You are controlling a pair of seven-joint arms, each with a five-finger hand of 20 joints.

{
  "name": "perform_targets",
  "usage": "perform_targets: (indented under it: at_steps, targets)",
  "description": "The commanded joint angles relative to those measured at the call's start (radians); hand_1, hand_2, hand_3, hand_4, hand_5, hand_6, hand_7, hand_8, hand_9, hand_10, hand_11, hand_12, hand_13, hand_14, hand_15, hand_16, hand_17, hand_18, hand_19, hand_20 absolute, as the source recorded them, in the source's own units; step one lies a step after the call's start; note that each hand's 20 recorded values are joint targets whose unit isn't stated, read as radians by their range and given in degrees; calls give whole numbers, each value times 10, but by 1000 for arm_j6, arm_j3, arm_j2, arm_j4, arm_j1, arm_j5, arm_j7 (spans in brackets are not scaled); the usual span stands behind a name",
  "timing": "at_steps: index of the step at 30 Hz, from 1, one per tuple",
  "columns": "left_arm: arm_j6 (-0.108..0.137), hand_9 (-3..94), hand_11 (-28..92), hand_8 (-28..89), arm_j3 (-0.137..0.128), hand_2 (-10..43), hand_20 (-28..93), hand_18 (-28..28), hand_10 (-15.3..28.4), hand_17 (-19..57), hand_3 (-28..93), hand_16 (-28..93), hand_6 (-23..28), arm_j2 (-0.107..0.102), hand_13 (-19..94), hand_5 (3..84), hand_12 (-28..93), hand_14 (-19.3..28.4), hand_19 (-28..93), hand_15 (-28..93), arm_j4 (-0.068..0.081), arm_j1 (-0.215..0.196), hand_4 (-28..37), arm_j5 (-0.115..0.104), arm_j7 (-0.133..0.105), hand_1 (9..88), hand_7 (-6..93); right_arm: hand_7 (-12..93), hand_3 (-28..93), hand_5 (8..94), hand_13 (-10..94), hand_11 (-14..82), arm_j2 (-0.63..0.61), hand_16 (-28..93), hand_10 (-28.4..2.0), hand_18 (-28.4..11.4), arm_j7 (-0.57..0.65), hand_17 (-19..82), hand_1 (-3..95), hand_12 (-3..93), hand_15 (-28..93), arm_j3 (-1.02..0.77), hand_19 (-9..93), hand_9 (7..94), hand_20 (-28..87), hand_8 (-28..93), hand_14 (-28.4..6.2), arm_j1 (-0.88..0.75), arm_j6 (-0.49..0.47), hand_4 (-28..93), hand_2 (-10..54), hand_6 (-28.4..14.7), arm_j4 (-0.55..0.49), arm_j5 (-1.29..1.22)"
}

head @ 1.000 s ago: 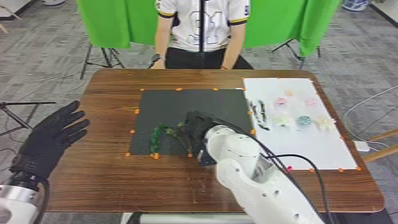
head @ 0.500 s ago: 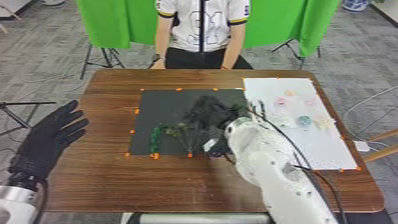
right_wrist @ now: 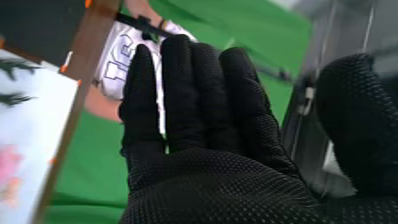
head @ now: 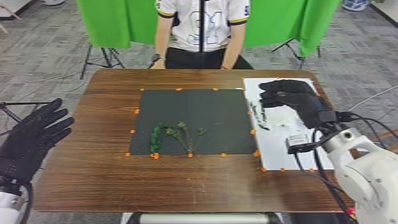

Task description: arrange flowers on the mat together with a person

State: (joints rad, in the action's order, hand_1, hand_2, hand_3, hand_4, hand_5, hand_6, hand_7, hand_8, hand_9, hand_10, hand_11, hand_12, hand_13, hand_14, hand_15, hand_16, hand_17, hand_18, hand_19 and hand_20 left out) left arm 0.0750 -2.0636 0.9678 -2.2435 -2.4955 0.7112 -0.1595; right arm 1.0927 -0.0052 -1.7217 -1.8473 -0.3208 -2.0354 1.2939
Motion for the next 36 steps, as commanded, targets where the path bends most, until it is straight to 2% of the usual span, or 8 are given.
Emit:
perform_targets:
  at_steps: [1,8,20,27,36]
  targets:
    - [4,265,136,-76,25,-41,96,218,109,-81,699,43,26,18,219,313,195,142,427,214,5,6,-247,-5,-6,266,144,173,824,444,388,154,32,245,-149,-187,0,191,190,242,251,-9,457,447,261,-90,-126,-133,-51,-225,-15,-77,11,-171]
    - [4,265,138,-76,40,-40,96,218,109,-81,697,43,27,20,218,313,195,143,427,216,11,28,-248,-3,-3,266,144,158,814,425,373,137,86,288,-149,-193,1,169,185,248,211,-6,441,432,262,-81,-123,-191,-60,-230,-24,-77,-49,-156]
    - [2,266,137,-75,49,-39,96,218,108,-82,697,43,27,43,218,313,195,143,428,214,14,24,-247,0,-6,265,143,132,820,413,364,128,175,294,-146,-198,4,156,187,244,196,-64,430,424,264,-82,-121,-293,-40,-228,-25,-78,-93,-109]
    - [-5,266,138,-76,57,-38,95,218,109,-82,696,42,27,45,218,314,195,142,427,213,18,30,-248,4,-2,265,145,133,822,412,366,121,238,301,-144,-199,-15,153,189,243,182,-87,429,424,266,-78,-120,-323,-8,-227,-26,-75,-97,-102]
    - [-6,267,138,-76,66,-38,96,217,109,-81,696,43,27,39,219,315,194,143,427,216,23,34,-248,5,3,266,145,137,827,413,366,120,266,311,-142,-201,-30,151,189,243,176,-117,423,424,267,-79,-120,-339,13,-227,-30,-73,-102,-93]
